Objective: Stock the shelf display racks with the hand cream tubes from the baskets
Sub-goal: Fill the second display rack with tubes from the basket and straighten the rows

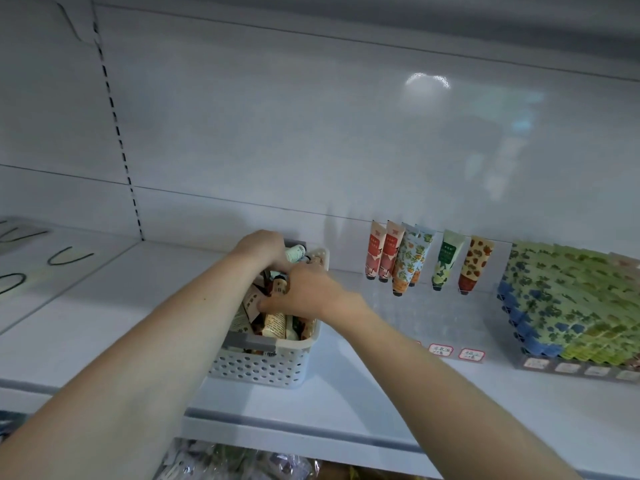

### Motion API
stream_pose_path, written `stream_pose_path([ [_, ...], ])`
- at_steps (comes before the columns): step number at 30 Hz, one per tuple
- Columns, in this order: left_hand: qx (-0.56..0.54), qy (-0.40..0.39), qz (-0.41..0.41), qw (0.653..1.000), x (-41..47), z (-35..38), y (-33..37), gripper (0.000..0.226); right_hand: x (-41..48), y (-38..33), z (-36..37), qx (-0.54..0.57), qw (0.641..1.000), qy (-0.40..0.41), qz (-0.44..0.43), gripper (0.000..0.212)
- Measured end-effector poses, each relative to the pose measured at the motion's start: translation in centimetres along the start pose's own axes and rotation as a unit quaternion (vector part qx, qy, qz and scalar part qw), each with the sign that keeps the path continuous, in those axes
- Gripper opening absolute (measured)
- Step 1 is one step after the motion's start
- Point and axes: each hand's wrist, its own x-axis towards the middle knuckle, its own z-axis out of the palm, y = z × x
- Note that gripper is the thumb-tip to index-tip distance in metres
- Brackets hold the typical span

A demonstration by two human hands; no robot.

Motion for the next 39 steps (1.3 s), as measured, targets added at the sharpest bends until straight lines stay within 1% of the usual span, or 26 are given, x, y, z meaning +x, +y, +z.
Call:
stream_pose_path([
  [1,0.019,0.003,0.005,1.000,-0.1,-0.1,0.2,0.034,0.0,-0.1,0.0,-0.006,1.000,0.002,-0.002,0.051],
  [2,0.038,0.008,0.009,0.999,-0.1,-0.3,0.4,0.029,-0.1,-0.2,-0.1,-0.012,1.000,-0.005,0.000,0.048],
  [4,0.077,0.030,0.010,0.997,-0.2,-0.6,0.7,0.020,-0.2,-0.2,-0.3,-0.010,1.000,-0.022,0.007,0.030],
  [5,0.098,0.041,0.009,0.994,-0.2,-0.7,0.8,0.018,-0.3,-0.4,-0.5,-0.007,0.999,-0.032,0.013,0.026],
  [8,0.151,0.054,0.014,0.987,-0.2,-0.8,1.2,0.021,-0.4,-0.6,-0.5,0.014,0.998,-0.048,0.029,0.029],
  [11,0.156,0.069,0.027,0.985,-0.3,-1.0,1.1,0.020,-0.8,-0.7,-0.5,0.056,0.997,-0.038,0.042,0.031],
  [13,0.107,0.084,0.026,0.990,-0.6,-1.3,0.4,0.017,-1.1,-0.5,-0.6,0.110,0.992,-0.029,0.056,0.033],
  [15,0.012,0.106,0.022,0.994,-1.0,-1.4,-0.7,0.011,-1.4,-0.3,-1.0,0.147,0.987,-0.016,0.061,0.033],
  [17,-0.093,0.119,0.011,0.988,-1.8,-1.6,-1.7,0.013,-1.9,-0.1,-1.4,0.203,0.977,0.001,0.061,0.029],
  [19,-0.189,0.131,-0.008,0.973,-2.7,-1.8,-2.6,0.017,-2.2,0.2,-1.5,0.267,0.961,0.017,0.067,0.026],
  [21,-0.285,0.144,-0.025,0.947,-3.9,-1.9,-3.4,0.019,-2.6,0.6,-1.3,0.309,0.948,0.038,0.073,0.027],
  [23,-0.401,0.155,-0.024,0.903,-5.4,-1.8,-3.9,0.023,-3.2,1.0,-1.2,0.343,0.935,0.065,0.068,0.022],
  [25,-0.539,0.155,-0.007,0.828,-7.3,-1.7,-3.9,0.030,-4.0,1.3,-1.2,0.381,0.918,0.097,0.057,0.013],
  [26,-0.604,0.143,0.002,0.784,-8.4,-1.6,-3.8,0.032,-4.4,1.5,-1.3,0.400,0.909,0.110,0.049,0.006],
  [27,-0.661,0.123,0.012,0.740,-9.6,-1.6,-3.5,0.033,-4.9,1.7,-1.4,0.413,0.902,0.121,0.040,0.004],
  [28,-0.705,0.102,0.024,0.701,-10.7,-1.6,-3.1,0.032,-5.5,1.9,-1.5,0.423,0.897,0.127,0.032,0.012],
  [29,-0.735,0.086,0.037,0.672,-11.7,-1.5,-2.7,0.030,-6.0,2.0,-1.5,0.432,0.892,0.129,0.025,0.017],
  [30,-0.754,0.074,0.047,0.651,-12.7,-1.5,-2.3,0.027,-6.6,2.1,-1.6,0.437,0.890,0.130,0.019,0.020],
  [32,-0.776,0.054,0.058,0.626,-14.3,-1.1,-1.4,0.024,-7.8,2.2,-1.8,0.445,0.886,0.128,0.011,0.021],
  [33,-0.779,0.046,0.062,0.622,-15.0,-0.8,-0.9,0.023,-8.3,2.3,-1.9,0.448,0.885,0.128,0.007,0.020],
  [36,-0.776,0.027,0.066,0.627,-16.6,0.1,0.7,0.022,-9.8,2.8,-2.3,0.429,0.894,0.131,-0.016,0.014],
  [39,-0.773,0.020,0.071,0.630,-17.5,0.8,2.0,0.028,-11.4,3.4,-2.9,0.431,0.893,0.129,-0.031,0.016],
])
